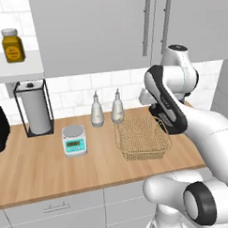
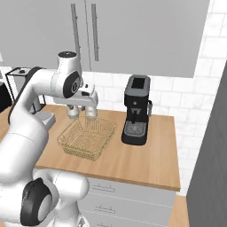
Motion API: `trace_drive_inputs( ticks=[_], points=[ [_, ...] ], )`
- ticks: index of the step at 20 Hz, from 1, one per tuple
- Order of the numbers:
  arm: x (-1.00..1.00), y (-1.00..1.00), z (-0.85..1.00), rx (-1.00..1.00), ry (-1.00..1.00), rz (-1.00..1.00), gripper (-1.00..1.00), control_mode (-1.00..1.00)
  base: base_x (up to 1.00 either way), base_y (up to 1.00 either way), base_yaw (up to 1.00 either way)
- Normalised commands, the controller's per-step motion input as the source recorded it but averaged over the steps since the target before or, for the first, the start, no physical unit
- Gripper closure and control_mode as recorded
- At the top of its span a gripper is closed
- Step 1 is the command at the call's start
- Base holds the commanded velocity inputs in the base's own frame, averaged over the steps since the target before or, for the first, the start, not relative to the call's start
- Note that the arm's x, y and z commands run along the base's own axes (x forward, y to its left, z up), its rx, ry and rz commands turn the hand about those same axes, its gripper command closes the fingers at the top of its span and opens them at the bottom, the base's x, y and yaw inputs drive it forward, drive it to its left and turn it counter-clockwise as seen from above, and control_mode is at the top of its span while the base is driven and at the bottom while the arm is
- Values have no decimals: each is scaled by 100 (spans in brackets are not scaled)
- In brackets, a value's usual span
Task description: Open the cabinet, pick up the bread from the cabinet and place it in the basket. Then move the basket to the dining counter.
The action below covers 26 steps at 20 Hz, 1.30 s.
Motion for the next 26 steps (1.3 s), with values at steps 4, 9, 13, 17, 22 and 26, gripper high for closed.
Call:
trace_drive_inputs(
  ticks=[4,9,13,17,22,26],
  points=[
    [-14,0,0,0,-4,0,-100,-100,0,0,0],
    [-36,0,4,0,-21,0,-100,-100,0,0,0],
    [-23,0,15,0,-27,0,-100,-100,0,0,0],
    [-5,0,28,0,-29,0,-100,-100,0,0,0],
    [0,0,43,0,-33,0,-100,-100,0,0,0],
    [-1,0,51,0,-37,0,-100,-100,0,0,0]
  ],
)
